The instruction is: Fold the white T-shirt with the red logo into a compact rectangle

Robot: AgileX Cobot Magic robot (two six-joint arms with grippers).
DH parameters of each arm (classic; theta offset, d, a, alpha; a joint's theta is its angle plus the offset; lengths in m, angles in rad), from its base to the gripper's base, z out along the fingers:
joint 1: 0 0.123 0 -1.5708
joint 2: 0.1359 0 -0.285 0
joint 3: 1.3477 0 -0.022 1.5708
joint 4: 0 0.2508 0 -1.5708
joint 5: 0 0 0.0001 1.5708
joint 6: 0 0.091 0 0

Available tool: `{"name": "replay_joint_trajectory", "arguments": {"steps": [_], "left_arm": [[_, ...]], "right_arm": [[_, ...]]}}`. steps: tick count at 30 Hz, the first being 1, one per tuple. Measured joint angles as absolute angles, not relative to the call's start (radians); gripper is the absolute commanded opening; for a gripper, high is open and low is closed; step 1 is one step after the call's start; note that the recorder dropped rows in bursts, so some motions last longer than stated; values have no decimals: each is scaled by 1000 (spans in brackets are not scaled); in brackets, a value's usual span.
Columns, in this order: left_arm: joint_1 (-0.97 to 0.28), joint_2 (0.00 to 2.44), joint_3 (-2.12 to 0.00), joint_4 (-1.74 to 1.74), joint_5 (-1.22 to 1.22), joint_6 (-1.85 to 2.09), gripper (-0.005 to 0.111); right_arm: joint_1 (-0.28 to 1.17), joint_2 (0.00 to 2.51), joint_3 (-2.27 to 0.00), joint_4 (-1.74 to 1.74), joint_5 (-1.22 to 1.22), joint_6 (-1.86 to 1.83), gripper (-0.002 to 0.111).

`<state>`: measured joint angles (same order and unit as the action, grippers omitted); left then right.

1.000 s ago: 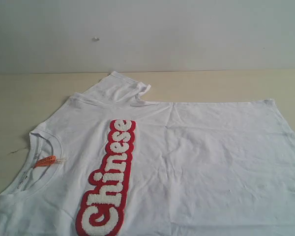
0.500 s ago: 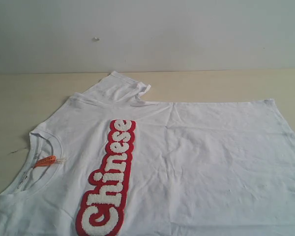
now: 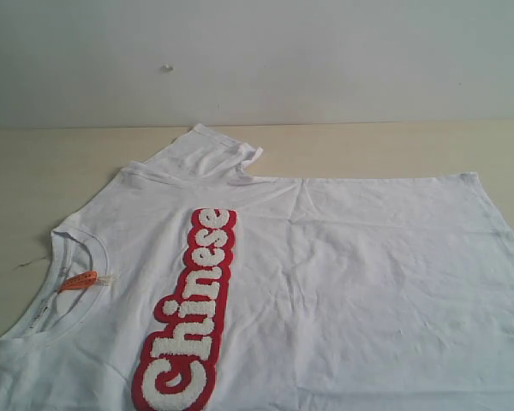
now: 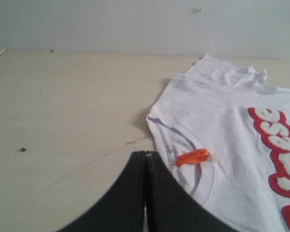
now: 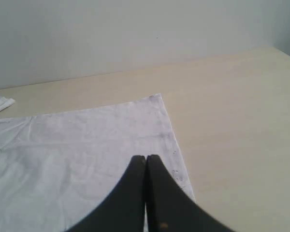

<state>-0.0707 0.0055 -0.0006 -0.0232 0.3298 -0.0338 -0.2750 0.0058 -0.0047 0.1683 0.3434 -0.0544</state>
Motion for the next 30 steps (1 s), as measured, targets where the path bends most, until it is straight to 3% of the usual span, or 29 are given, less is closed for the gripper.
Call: {"name": "replay_joint_trajectory", "arguments": {"steps": [14,30], "left_arm": [[-71,6,-1,-215,-21,-150,0],[-71,6,-1,-279,-54,-184,0]], "right_arm": [[-275,6,-5,168,343,-54,0],[-275,6,-5,168,343,-54,0]]}}
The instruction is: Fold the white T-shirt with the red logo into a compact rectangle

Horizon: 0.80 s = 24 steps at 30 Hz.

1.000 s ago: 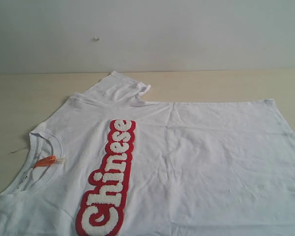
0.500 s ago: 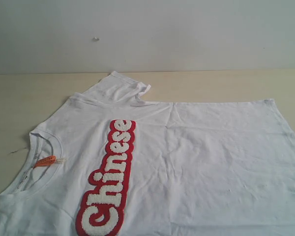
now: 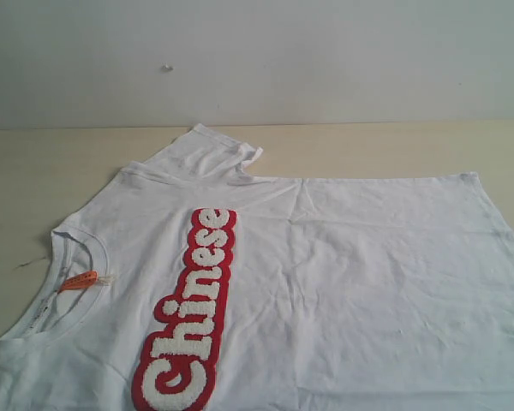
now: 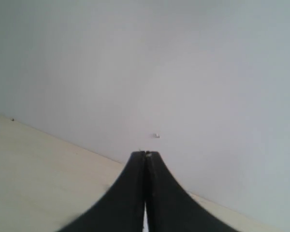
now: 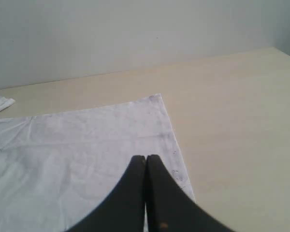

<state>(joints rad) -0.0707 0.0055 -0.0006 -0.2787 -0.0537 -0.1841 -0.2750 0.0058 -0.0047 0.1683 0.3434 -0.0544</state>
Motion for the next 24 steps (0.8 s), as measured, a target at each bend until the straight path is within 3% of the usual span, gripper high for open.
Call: {"name": "replay_joint_trajectory", "arguments": {"steps": [5,14,24], "left_arm": [[-71,6,-1,-374,-54,-213,0],[-71,6,-1,-556,-33,-220,0],[-71,6,-170,-527,202,-91,0]], "right_arm": [[-275,6,-5,206,222,-38,0],[-275,6,-5,728,68,29,0],[-275,6,-5,768,0,33,0]]}}
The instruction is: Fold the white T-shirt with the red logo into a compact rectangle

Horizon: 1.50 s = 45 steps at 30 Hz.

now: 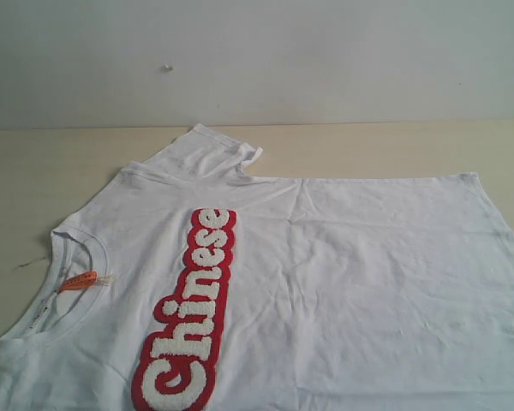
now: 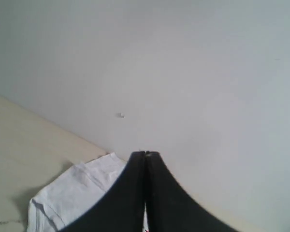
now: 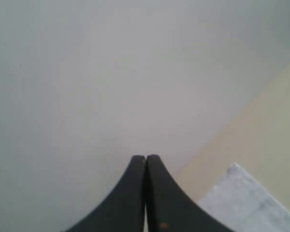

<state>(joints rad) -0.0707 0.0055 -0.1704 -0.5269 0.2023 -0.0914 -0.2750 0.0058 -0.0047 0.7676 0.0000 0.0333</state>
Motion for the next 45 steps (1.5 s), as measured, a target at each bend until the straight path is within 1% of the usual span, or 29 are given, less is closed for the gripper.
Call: {"name": "replay_joint_trajectory", "arguments": {"steps": [7,14,18,26,29,39,45], "left_arm": [[-76,130,-302,-524,263,40,0],[-134,376,-419,-520,365,227,0],[-178,571,-540,-520,471,323,0],[-224,852,-726,-519,669,428,0],[-226,988,-805,-519,748,468,0],[-226,1206,-833,-519,865,585,0],[-239,1286,-833,-531,893,692,0]], "right_arm": [[-275,6,-110,654,10,33,0],[-236,55,-227,471,58,30,0],[-164,170,-292,380,141,-37,0],[-64,411,-395,367,321,-202,0],[-30,564,-467,367,423,-289,0],[-24,903,-612,367,560,-409,0],[-24,1015,-628,367,593,-514,0]]}}
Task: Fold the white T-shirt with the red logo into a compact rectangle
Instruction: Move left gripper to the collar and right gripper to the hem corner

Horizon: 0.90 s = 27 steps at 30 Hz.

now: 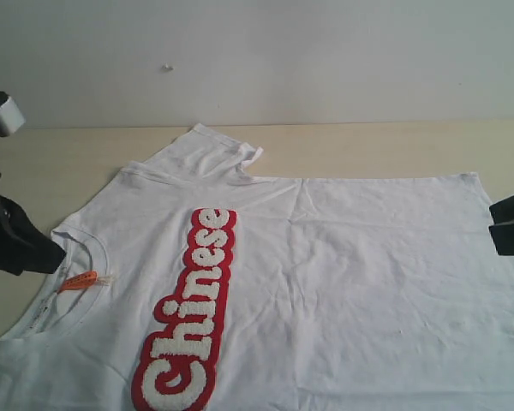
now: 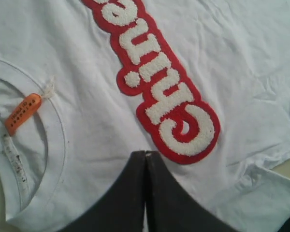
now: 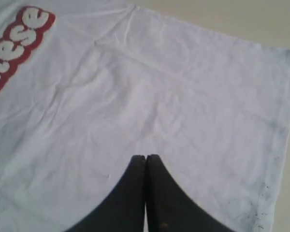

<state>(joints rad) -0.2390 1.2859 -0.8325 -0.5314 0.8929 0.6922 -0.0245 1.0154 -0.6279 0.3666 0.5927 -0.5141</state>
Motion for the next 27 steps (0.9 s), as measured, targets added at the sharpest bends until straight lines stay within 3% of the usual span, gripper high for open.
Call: {"name": "replay_joint_trajectory", "arguments": {"steps": [12,22,27], "left_arm": [[-367,1369,-833,-464,926,832,0],[-383,1425,-833,-284,897,865,0],[-383,1429,-833,-151,888,1033,0]], "right_arm": [[-24,1137,-628,367,629,-688,0],[-24,1175,-630,320,683,-1097,0],[-24,1175,-630,136,703,-1239,0]]}}
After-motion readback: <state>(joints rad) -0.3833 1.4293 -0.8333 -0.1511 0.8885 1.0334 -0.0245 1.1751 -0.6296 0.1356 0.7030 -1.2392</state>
